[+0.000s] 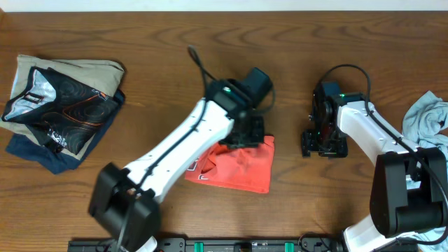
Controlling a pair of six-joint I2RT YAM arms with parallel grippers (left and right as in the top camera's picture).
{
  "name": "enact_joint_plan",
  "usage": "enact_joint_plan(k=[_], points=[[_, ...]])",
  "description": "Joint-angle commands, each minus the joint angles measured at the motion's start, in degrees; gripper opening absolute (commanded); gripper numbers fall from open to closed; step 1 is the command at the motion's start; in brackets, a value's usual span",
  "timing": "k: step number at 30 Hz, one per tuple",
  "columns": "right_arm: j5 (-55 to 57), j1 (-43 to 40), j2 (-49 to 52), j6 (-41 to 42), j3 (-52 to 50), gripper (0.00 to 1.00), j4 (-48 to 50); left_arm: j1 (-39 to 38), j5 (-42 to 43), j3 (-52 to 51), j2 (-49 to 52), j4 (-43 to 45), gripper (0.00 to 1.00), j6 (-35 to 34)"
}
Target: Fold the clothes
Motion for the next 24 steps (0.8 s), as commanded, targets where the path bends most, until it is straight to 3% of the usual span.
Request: enact_joint_plan(k=[1,7,10,13,19,24], points=[[-0.24,0.57,-0.17,-0.42,-0.11,0.72,-0.04,-1.55,0.59,-0.72,2.58,0.02,0.54,-0.39],[-0.26,0.57,-0.17,-0.44,-0.11,0.74,-0.04,2.08,-0.24,0.57,0.15,-3.34,0.55,3.34],[-0.85,0.59,-0.17,-0.7,-0.11,0.77,-0.02,7.67,-6.36,1.42,-3.76,-8.28,0.55,3.37],[-7.3,0.59,-0.17,-4.28,0.33,0.77,0.55,14.25,-10.36,1.4,-7.8,-11.41,0.55,4.72],[-28.76,0.9,-0.87,-12.13,4.26,0.71,2.23,26.45,-10.4,0.72,-10.93,-13.16,0.56,6.64],[-29.53,4.37,-2.08,-12.15,9.03,0.7,3.85,30.05,-10.12,-2.97,-9.49,-12.0,0.56,8.55]])
